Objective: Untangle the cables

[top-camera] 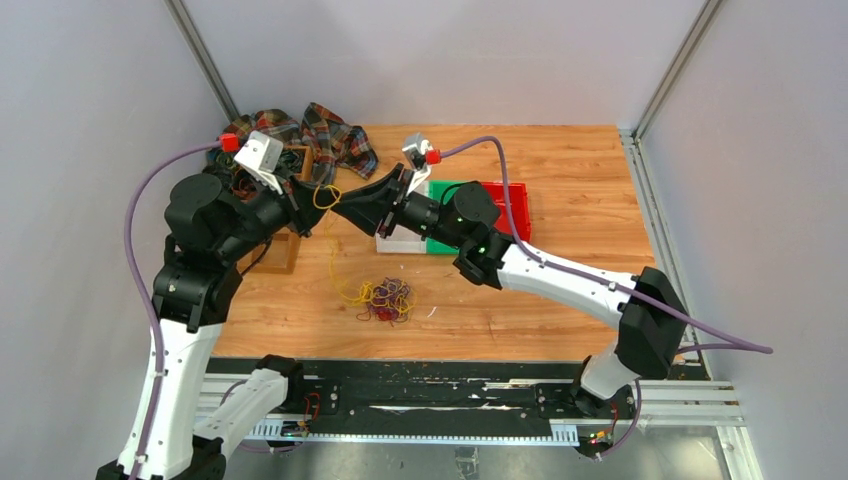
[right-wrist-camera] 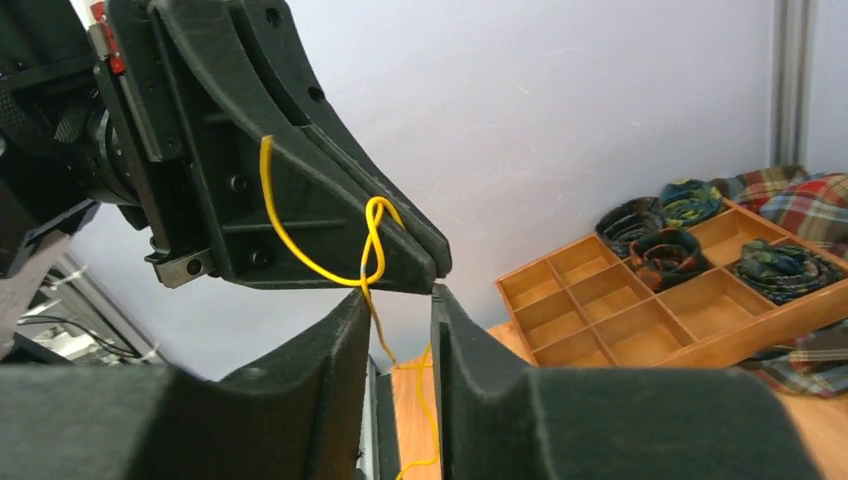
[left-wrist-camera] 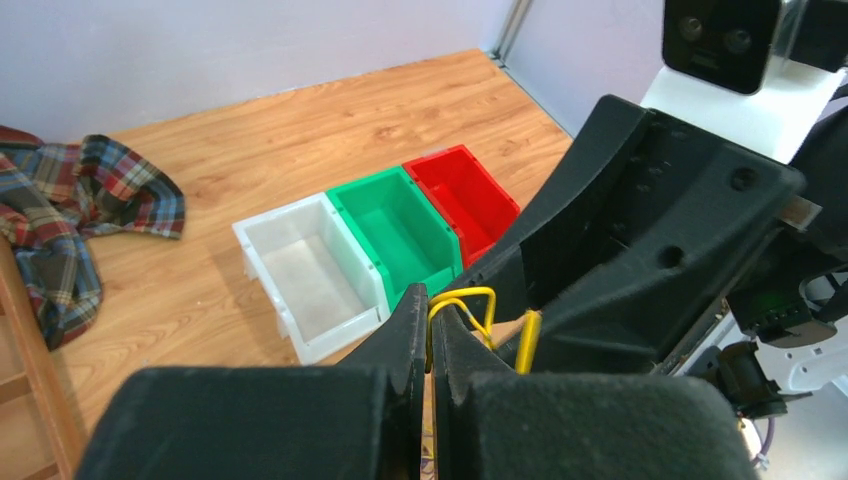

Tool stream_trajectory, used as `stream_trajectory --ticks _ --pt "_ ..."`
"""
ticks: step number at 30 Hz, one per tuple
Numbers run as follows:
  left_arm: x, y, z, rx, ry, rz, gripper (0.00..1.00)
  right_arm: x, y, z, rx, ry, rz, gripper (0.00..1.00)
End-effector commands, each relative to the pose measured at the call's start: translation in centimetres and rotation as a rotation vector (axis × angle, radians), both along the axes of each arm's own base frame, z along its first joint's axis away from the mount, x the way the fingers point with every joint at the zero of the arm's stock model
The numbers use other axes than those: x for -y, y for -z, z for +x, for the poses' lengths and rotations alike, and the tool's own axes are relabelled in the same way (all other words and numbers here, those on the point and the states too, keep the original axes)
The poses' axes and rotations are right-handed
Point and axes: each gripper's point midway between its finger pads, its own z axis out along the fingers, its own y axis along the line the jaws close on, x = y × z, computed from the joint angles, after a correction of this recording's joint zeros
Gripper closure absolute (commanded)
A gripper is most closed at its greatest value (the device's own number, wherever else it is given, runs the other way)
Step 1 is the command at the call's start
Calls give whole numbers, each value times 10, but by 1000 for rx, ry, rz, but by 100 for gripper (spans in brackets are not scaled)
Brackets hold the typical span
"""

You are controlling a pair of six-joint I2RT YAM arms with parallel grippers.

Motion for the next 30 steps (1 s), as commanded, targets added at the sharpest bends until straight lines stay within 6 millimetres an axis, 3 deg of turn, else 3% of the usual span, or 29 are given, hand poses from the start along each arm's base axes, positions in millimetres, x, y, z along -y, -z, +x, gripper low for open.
stream_trajectory --ticks 1,3,4,11,17,24,25,27,30 --pt "2 -4 -10 -3 22 -12 100 0 -32 -17 13 -89 95 83" --pt "-1 -3 -10 7 12 8 100 6 -33 -15 -22 -113 112 98" --pt "-3 -3 -9 15 2 20 100 12 -34 -13 -48 -120 128 99" --pt "-16 7 -1 60 -61 109 100 64 -45 0 -151 -162 262 99" --pt "-27 5 5 89 -115 154 100 85 -33 3 -129 -73 180 99" --pt "-17 12 -2 68 -42 162 100 96 -21 8 -72 41 46 99" --pt "-16 11 -3 62 -36 153 100 93 -20 3 -46 28 34 92" --pt "-11 11 -6 51 -12 134 100 85 -9 -3 -18 55 -13 58" --pt "-6 8 -8 27 8 100 100 66 3 -14 50 83 -87 43"
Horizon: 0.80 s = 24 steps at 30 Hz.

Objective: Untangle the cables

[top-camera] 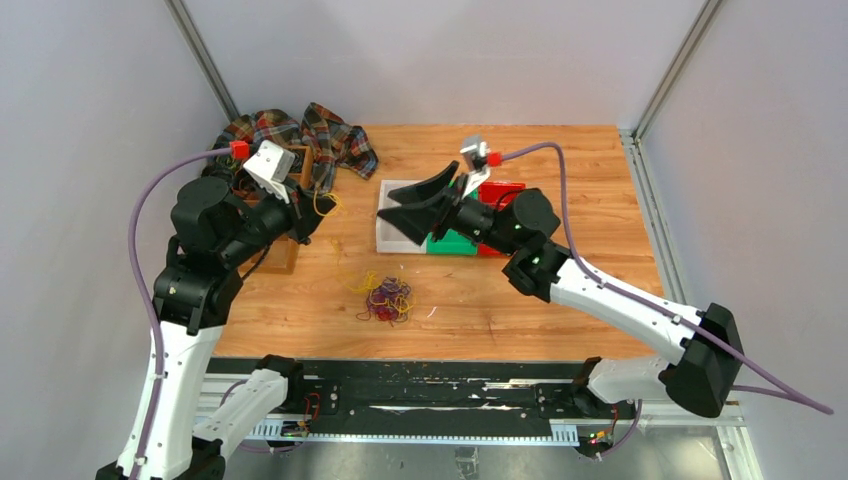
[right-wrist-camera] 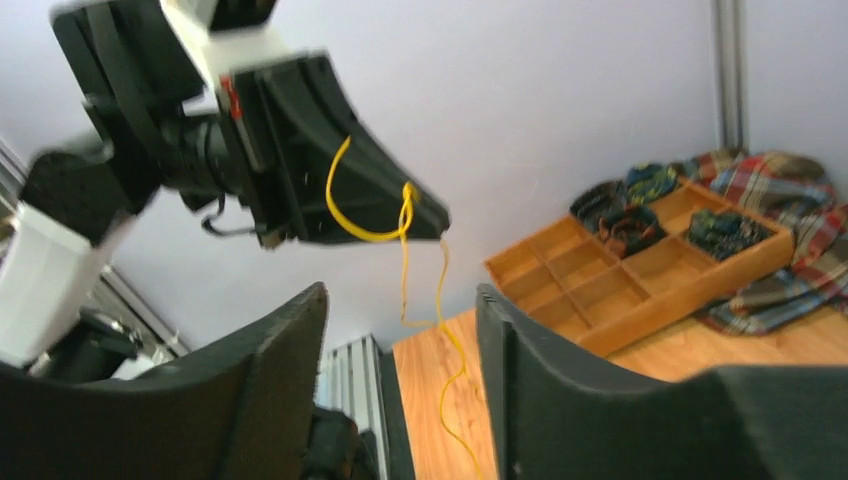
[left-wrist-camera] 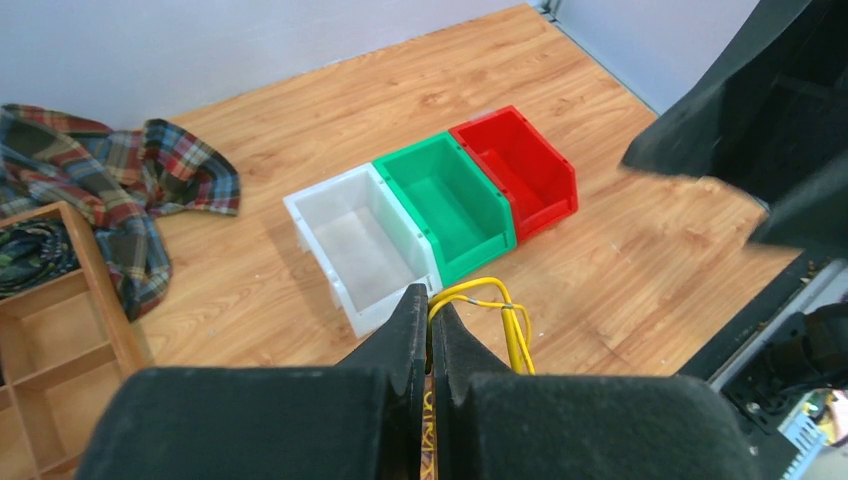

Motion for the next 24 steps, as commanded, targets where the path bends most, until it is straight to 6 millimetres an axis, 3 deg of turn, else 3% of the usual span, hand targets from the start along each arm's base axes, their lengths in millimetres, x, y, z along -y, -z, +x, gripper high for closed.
stream_trajectory --ticks 1,3,7,10,16,18,23,24 --pt "9 -11 -7 -12 49 -50 100 -28 25 -15 104 37 -143 39" --pt "10 -13 -8 -16 48 -63 100 -40 31 -14 113 52 -172 32" --pt "10 -17 -10 -14 44 -74 99 -58 34 -13 141 85 -207 30" --pt "9 -20 -11 -9 39 -80 99 -65 37 1 132 181 -247 30" --pt "10 -23 -14 -14 47 -99 99 -64 41 30 116 367 -291 40" --pt "11 -22 -16 -18 53 -103 100 -64 39 38 116 416 -297 52" --pt "11 -19 -20 -18 66 -86 100 -47 27 46 143 511 -293 98" --pt "10 -18 -21 -16 64 -81 100 -44 28 45 147 516 -289 99"
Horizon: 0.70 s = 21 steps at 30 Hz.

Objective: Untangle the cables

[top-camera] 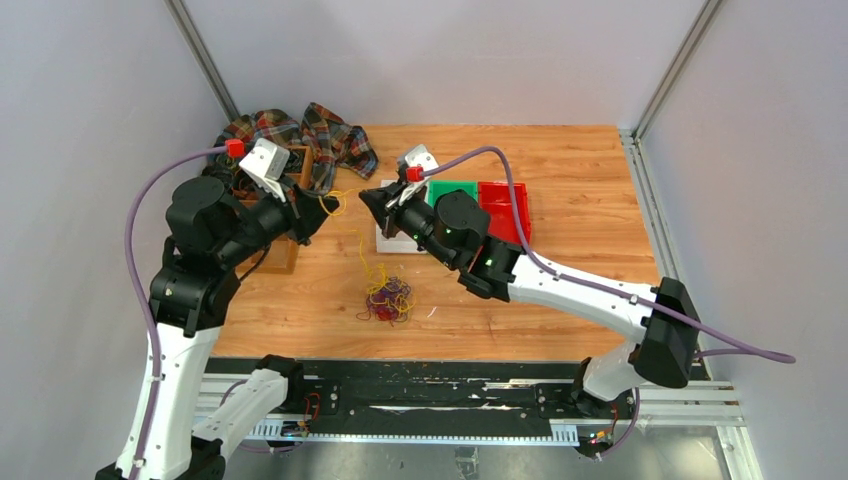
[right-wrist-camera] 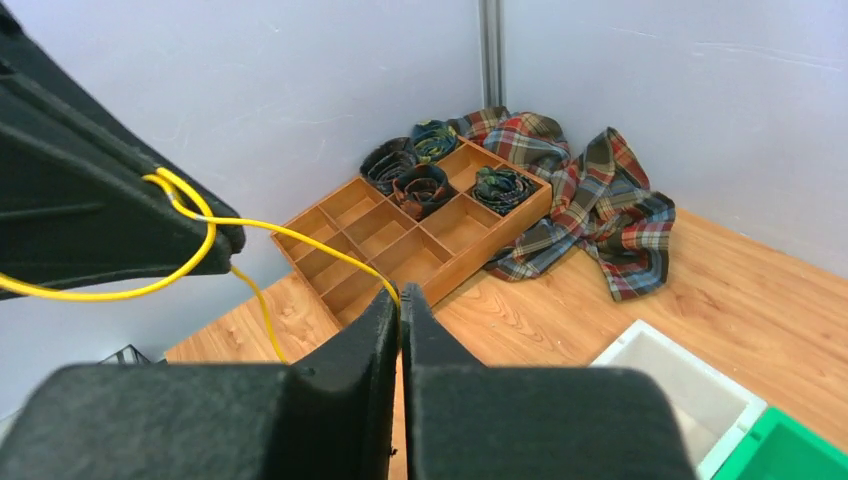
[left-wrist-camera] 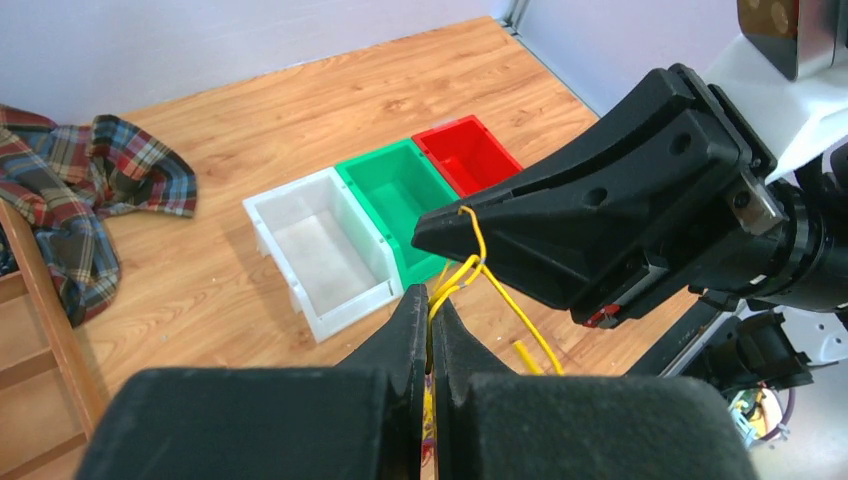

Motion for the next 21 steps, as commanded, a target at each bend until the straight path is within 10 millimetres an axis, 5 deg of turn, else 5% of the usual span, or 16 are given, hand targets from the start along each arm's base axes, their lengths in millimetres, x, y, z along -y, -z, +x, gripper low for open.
stream_trajectory --ticks 1,3,8,13,21 --pt "0 -6 -12 25 23 4 100 18 -29 -3 69 79 42 99" --pt "0 -2 -12 28 23 12 98 21 -32 -10 76 49 50 100" --pt "3 10 -14 1 38 -17 50 25 -46 -34 78 -66 108 99" --pt "14 19 -21 -8 95 -87 35 30 -54 -52 67 -165 147 99" --pt "33 15 -37 47 239 -164 29 35 -58 -65 19 -240 191 99"
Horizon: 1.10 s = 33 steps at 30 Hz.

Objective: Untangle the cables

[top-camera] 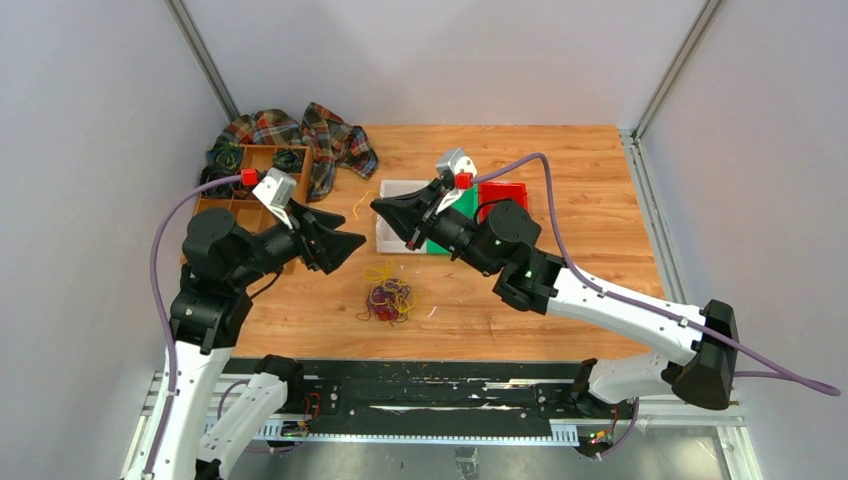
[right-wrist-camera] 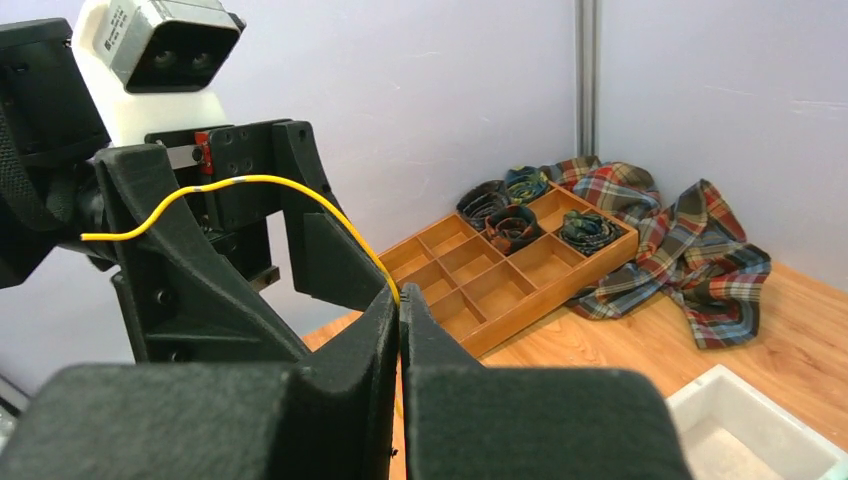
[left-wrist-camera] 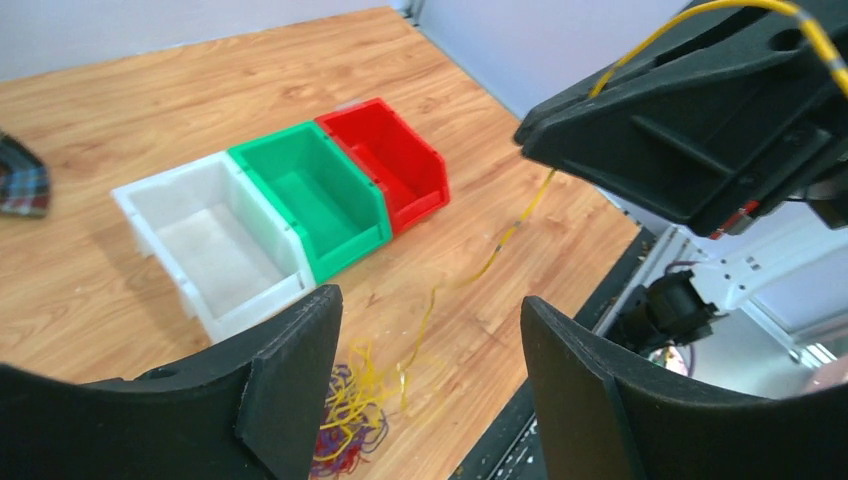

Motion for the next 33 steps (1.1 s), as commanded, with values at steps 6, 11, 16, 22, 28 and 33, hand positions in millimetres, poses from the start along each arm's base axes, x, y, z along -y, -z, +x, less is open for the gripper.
stream_trajectory --ticks 6,11,16,22,28,33 --pt "30 -20 -31 85 278 -95 29 -4 -27 -16 -58 -140 104 99" --pt "35 11 -27 45 294 -44 33 -8 -50 -18 -37 -174 145 99" --pt "36 29 -8 52 253 9 47 -7 -71 -20 4 -183 158 99" --pt "39 4 6 131 240 -1 76 1 -83 -18 35 -164 162 99" --pt "43 -34 16 171 236 -43 99 15 -73 -7 32 -109 176 98" --pt "51 -58 13 162 282 -116 99 22 -71 0 12 -101 183 82"
